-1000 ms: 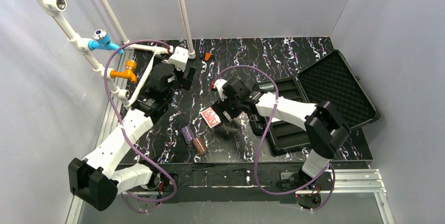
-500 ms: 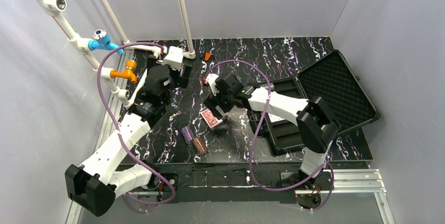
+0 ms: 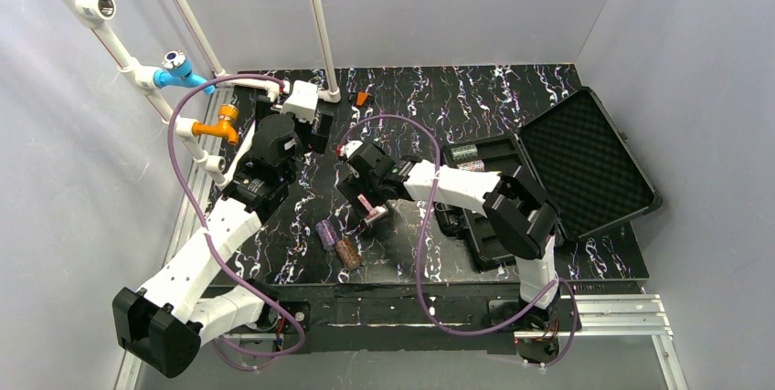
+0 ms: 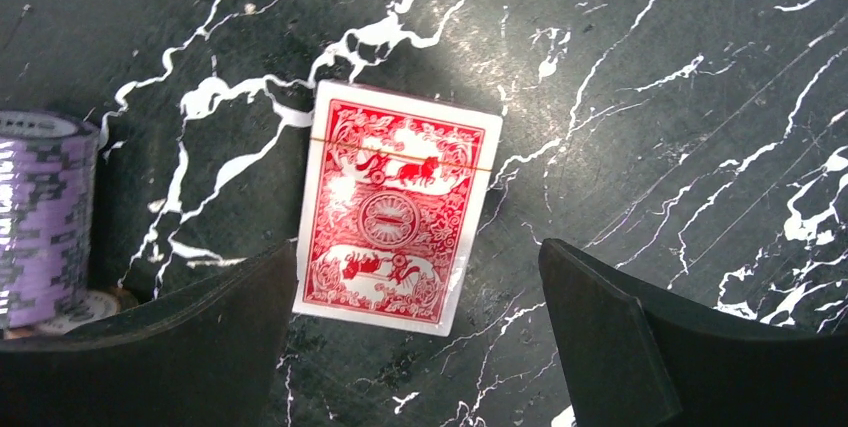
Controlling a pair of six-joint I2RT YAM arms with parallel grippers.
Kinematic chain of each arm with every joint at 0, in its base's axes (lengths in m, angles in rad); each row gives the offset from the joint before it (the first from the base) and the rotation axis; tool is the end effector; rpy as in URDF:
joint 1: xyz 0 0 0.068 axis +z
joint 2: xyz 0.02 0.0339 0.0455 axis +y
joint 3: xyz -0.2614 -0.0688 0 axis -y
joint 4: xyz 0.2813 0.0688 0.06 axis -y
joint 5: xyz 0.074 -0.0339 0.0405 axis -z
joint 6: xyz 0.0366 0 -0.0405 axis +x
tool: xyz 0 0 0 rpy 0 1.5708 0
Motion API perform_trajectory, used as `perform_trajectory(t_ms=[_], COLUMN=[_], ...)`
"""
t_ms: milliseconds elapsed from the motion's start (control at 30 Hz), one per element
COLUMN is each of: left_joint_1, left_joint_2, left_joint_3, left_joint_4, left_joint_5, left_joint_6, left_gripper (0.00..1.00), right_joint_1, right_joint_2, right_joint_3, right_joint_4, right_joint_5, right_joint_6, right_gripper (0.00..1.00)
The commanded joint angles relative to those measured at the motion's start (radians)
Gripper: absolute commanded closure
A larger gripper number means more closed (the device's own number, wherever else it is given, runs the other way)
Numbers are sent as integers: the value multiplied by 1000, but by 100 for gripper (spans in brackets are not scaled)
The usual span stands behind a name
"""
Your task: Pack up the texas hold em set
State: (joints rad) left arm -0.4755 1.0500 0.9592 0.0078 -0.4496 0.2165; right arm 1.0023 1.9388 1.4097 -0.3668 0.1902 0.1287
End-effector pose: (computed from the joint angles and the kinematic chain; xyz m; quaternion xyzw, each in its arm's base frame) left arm 0.2581 -0.1150 0.3656 0.1013 0.7260 0.0774 0.6758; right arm 0.2512 0.3804 0.1814 -0.3689 0.8644 0.1010 0.3263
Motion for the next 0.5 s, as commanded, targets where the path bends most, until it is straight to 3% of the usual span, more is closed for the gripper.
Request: perform_trajectory(t_ms=[0, 467], left_joint_1=[-5, -5], left_joint_2=[-34, -39], left_joint_3=[-4, -5], left_joint_4=[22, 24], left_joint_5=[-18, -15], left_joint_6=[-2, 1], left_gripper=[1, 1], right_joint_1=[-5, -5], right_joint_2=[29, 93], right_joint_3=[60, 93], right_joint_4=[-8, -15], right_joint_5=[56, 40], right_joint_6=[68, 121], right_gripper=[2, 2])
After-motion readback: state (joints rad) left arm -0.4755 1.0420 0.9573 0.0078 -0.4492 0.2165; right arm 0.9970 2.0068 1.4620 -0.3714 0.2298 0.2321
